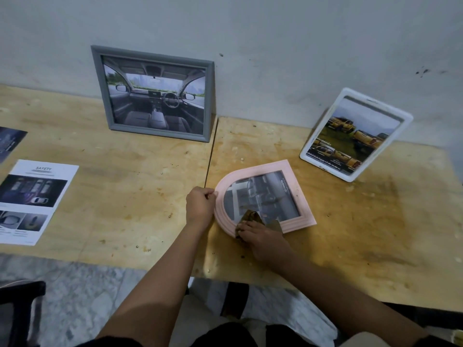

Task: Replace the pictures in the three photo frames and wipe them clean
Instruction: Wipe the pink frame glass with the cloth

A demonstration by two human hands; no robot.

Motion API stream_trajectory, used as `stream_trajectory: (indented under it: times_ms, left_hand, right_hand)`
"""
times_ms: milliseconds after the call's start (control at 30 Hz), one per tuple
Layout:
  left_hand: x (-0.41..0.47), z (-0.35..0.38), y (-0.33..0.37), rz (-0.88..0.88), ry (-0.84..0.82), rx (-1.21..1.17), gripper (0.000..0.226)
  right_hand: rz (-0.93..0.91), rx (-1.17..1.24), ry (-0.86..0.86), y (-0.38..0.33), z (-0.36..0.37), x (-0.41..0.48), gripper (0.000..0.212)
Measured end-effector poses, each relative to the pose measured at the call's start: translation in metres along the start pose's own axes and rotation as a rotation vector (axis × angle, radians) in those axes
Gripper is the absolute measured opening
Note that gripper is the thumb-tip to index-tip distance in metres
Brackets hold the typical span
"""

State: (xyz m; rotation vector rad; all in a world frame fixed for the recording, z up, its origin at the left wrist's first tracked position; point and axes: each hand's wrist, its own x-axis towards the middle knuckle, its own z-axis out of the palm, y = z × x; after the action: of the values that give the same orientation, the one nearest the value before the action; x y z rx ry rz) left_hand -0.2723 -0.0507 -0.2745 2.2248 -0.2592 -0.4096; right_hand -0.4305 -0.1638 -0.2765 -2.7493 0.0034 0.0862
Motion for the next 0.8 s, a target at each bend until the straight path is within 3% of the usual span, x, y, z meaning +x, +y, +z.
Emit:
stream_trajectory:
  times_ms: [200,300,433,533,800]
  left_hand:
    - [-0.032,0.015,-0.01,-0.008,0.015,-0.075,0.039]
    - [-0.037,0.016,-0.017,0.03,0.03,-0.037,0.04]
    - [-0.034,0.012,-0.027,0.088,0.014,0.029,0.038]
    - [-0.029,0.008,-0.028,0.143,-0.024,0.066,0.038]
    - [-0.029,0.005,-0.025,0.127,-0.081,0.039,0.04]
  right_hand:
    - [-0.003,0.041,0.079,-0.006,0.006,-0.001,0.04]
    - [0.08,0.084,0.071,-0.011,0.012,0.006,0.04]
    - [0.104,0.079,0.16,-0.036,0.013,0.019,0.022]
    - [0.127,0.096,0.168,-0.036,0.016,0.023,0.026]
    - [-0.084,0.023,0.184,-0.002,0.014,-0.007,0.029]
